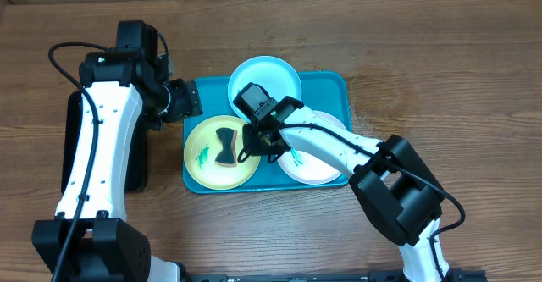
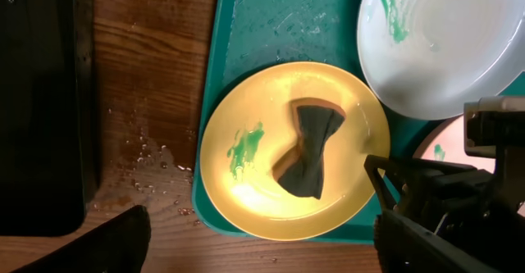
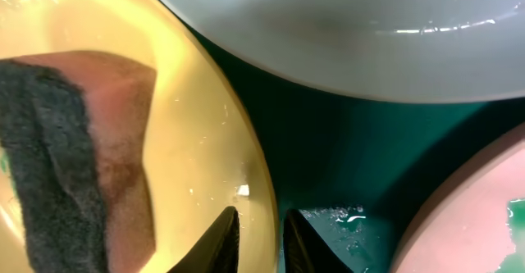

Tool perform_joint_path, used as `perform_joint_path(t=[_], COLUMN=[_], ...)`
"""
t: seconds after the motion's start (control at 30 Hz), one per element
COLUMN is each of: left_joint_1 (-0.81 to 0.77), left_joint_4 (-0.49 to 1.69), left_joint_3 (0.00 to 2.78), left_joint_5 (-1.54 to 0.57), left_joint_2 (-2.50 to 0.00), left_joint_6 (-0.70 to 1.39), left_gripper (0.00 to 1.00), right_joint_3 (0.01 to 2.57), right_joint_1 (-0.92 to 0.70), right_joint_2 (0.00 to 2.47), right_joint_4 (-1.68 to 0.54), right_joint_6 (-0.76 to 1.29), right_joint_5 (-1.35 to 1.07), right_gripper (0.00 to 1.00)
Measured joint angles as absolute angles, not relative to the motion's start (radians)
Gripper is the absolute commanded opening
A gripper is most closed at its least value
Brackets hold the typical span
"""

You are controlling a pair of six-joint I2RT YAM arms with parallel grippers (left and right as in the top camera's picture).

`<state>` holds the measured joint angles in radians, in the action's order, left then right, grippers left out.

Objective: Clean dirty plates on tray and stack at the side
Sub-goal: 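Scrub the yellow plate with the sponge in the left gripper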

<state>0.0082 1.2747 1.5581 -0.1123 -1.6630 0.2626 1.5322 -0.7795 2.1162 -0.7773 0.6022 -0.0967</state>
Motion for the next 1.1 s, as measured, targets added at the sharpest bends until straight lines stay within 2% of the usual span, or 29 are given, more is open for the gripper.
perform_joint_path(t=[0.1,0.17,0.33,0.47,0.53,0.6,0.8,1.1], left_joint_1=[0.008,0.008,0.008,0.008,0.008,0.008,0.008,-0.001], left_joint_4=[1.273,1.271,1.271,1.25,1.217,1.184,1.036,0.873], left_joint_3=[1.558,1.558,1.557,1.53,1.498,1.46,1.314,1.171], left_joint_5=[-0.116,-0.117,-0.12,-0.136,-0.166,-0.205,-0.337,-0.39], left_joint_2=[-1.663,-1.663,-1.663,-1.663,-1.663,-1.663,-1.669,-1.714], left_joint_6=[0.263,0.263,0.263,0.26,0.25,0.235,0.205,0.201], left_gripper=[0.88,0.79,0.75,0.62,0.5,0.44,0.44,0.45], right_joint_3=[1.514,1.502,1.499,1.499,1.499,1.499,1.499,1.499], right_joint_1=[-0.78,-0.78,-0.78,-0.78,-0.78,-0.78,-0.78,-0.78], right_joint_2=[2.116,2.117,2.117,2.117,2.117,2.117,2.117,2.117], right_joint_4=[-0.763,-0.759,-0.756,-0.752,-0.751,-0.751,-0.751,-0.749], right_joint_6=[0.603,0.603,0.61,0.616,0.618,0.619,0.622,0.622], right_joint_5=[-0.097,-0.097,-0.097,-0.1,-0.1,-0.1,-0.101,-0.101], right_gripper=[0.21,0.2,0.09,0.06,0.06,0.06,0.06,0.06])
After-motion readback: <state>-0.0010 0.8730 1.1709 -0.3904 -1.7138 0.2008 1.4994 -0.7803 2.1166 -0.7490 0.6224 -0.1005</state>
